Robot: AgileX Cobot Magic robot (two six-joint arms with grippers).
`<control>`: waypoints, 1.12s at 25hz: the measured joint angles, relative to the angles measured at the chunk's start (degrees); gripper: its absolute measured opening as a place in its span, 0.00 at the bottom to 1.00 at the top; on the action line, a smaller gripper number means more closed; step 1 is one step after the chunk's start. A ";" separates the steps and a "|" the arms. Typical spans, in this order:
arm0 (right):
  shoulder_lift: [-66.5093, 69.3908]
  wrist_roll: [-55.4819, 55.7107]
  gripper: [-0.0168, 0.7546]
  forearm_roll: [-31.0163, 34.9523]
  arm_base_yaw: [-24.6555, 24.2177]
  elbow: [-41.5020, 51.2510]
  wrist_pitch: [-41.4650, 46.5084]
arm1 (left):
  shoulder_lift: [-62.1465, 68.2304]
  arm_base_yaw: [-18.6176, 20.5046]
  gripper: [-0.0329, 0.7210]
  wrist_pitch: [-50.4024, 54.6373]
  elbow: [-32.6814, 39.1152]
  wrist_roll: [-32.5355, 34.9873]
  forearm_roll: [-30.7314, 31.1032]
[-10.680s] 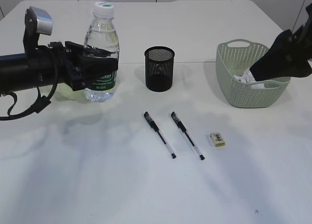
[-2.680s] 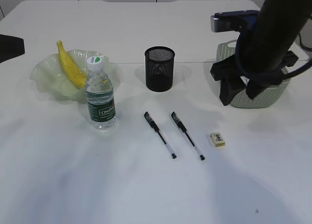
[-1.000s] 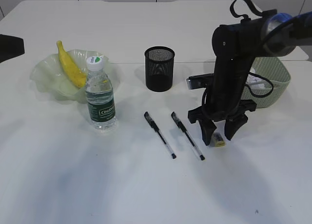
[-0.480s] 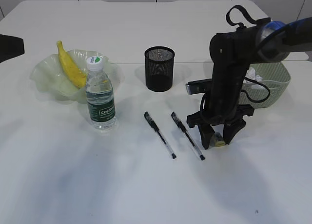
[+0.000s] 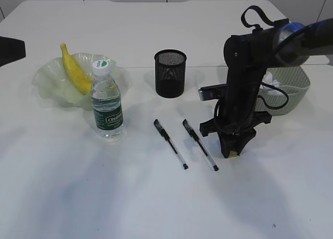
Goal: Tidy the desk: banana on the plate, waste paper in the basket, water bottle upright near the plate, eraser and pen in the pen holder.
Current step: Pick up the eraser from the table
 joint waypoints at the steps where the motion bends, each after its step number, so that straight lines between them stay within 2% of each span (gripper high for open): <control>1: 0.00 0.00 0.28 -0.10 0.00 0.00 0.00 | 0.00 0.00 0.72 0.00 0.00 0.00 0.00; 11: 0.10 0.00 0.26 -0.68 0.00 -1.72 0.50 | 0.00 0.00 0.72 1.32 0.00 0.00 0.00; 22: 0.10 0.00 0.26 0.43 0.00 -15.86 3.19 | 0.00 0.00 0.72 1.32 0.00 0.00 0.00; 28: 0.10 0.00 0.26 1.77 0.00 -21.51 -1.67 | 0.00 0.00 0.72 1.32 0.00 0.00 0.00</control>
